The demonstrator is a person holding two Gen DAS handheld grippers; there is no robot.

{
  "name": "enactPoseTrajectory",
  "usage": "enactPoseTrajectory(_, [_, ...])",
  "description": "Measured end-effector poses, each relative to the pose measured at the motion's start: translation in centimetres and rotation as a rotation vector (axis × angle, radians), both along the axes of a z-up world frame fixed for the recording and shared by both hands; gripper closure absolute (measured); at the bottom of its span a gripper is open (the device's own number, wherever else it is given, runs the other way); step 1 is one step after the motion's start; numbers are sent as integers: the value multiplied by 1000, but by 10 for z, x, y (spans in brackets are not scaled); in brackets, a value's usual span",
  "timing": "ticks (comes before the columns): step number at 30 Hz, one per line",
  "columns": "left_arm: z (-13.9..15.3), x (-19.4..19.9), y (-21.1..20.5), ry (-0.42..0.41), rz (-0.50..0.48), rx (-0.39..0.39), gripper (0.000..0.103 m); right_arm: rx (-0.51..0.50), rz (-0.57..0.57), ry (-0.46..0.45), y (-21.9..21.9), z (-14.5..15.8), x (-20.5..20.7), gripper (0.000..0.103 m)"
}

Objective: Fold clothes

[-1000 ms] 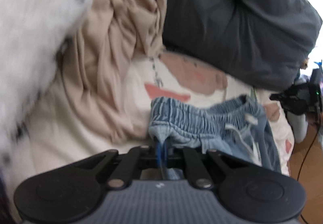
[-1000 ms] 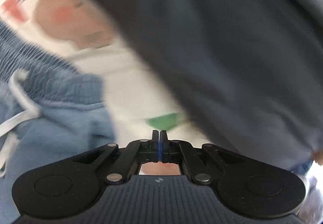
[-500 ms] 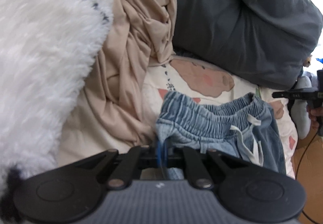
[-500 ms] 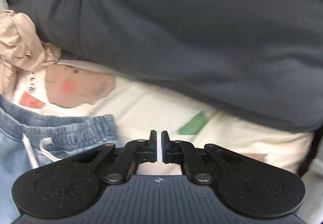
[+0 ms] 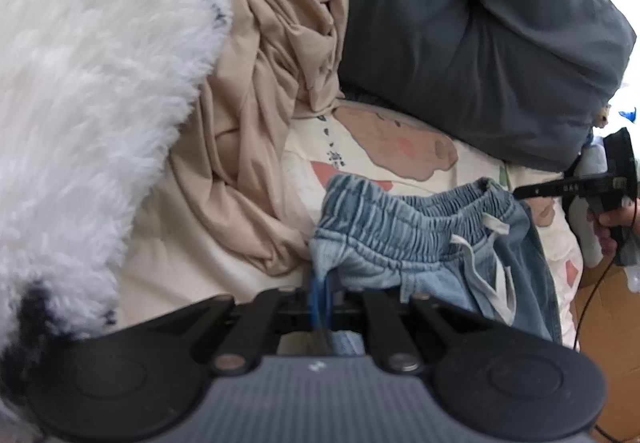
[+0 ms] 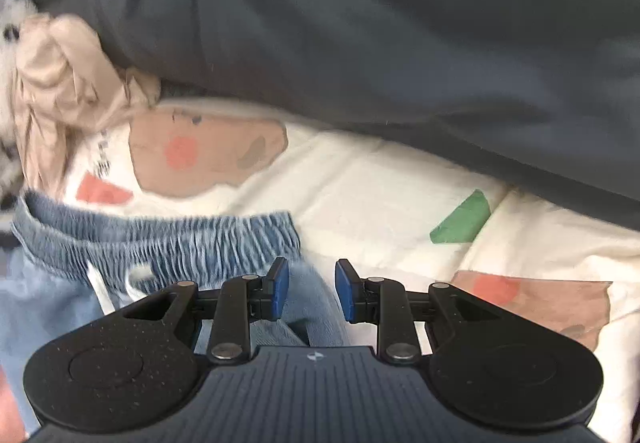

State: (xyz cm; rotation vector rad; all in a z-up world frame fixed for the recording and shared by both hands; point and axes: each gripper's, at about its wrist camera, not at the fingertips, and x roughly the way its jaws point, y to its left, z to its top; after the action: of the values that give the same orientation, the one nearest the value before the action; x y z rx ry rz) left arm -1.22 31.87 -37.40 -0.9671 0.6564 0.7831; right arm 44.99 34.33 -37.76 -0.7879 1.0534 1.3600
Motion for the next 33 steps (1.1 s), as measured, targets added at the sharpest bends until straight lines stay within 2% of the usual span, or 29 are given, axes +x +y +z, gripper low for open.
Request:
enactPoseTrajectory(3, [-2, 0, 1, 4, -2, -2, 99, -7, -36, 18, 0, -2, 9, 71])
enactPoseTrajectory(8, [-2, 1, 1, 11, -5, -2, 99, -71, -22, 22, -2, -20, 8, 71])
enactPoseTrajectory(16, [-3, 2, -2, 27, -7, 1, 99, -118, -11, 23, -5, -43, 2, 70])
enactPoseTrajectory(22, [-4, 3, -3, 41, 19, -2, 99, -148, 65, -25, -8, -49, -15, 70])
enactPoseTrajectory(28, [-5, 2, -5, 51, 18, -4, 99, -106, 135, -85, -18, -39, -27, 70])
enactPoseTrajectory(33, [-6, 4, -5, 61, 16, -4, 99, -112, 222, -179, -17, -47, -43, 70])
